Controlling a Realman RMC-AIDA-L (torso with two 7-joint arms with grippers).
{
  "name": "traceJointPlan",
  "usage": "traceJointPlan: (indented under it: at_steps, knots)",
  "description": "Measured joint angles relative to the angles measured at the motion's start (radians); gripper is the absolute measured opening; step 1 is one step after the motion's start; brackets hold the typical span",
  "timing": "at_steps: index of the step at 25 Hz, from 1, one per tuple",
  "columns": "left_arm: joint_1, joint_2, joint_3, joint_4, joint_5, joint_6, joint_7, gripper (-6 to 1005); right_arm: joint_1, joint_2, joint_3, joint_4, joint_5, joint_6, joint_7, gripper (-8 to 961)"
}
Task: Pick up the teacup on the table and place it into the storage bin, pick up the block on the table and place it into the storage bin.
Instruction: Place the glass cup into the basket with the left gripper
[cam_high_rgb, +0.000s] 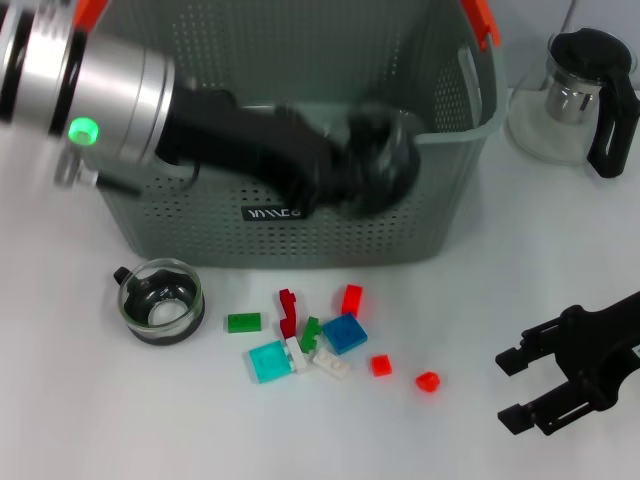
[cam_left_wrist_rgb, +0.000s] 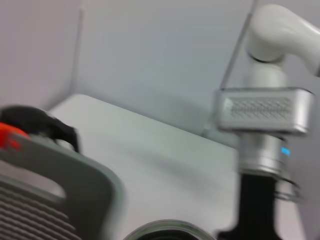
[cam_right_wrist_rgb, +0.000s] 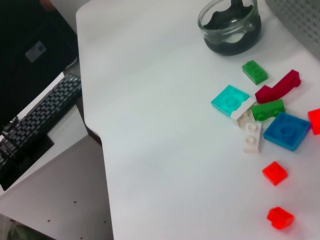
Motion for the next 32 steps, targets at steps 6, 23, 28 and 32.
traceJointPlan:
  at_steps: [6, 23, 28, 32]
  knots:
    - [-0.095, 0.076, 0.000, -0.049, 0.025, -0.131, -0.095, 55, 0.011, -0.001, 0.011, 0.000, -0.028, -0.017, 0.009, 824]
    - [-0.372, 0.151, 0.017, -0.408, 0.480, -0.423, -0.368, 56, 0.076, 0.012, 0.006, 0.001, -0.089, -0.041, 0.084, 825]
    - [-0.399, 0.138, 0.021, -0.423, 0.589, -0.420, -0.401, 57, 0.084, 0.014, 0.003, 0.002, -0.090, -0.040, 0.087, 824]
    - [-0.404, 0.127, 0.026, -0.426, 0.637, -0.419, -0.420, 57, 0.087, 0.015, 0.003, 0.002, -0.090, -0.038, 0.087, 824]
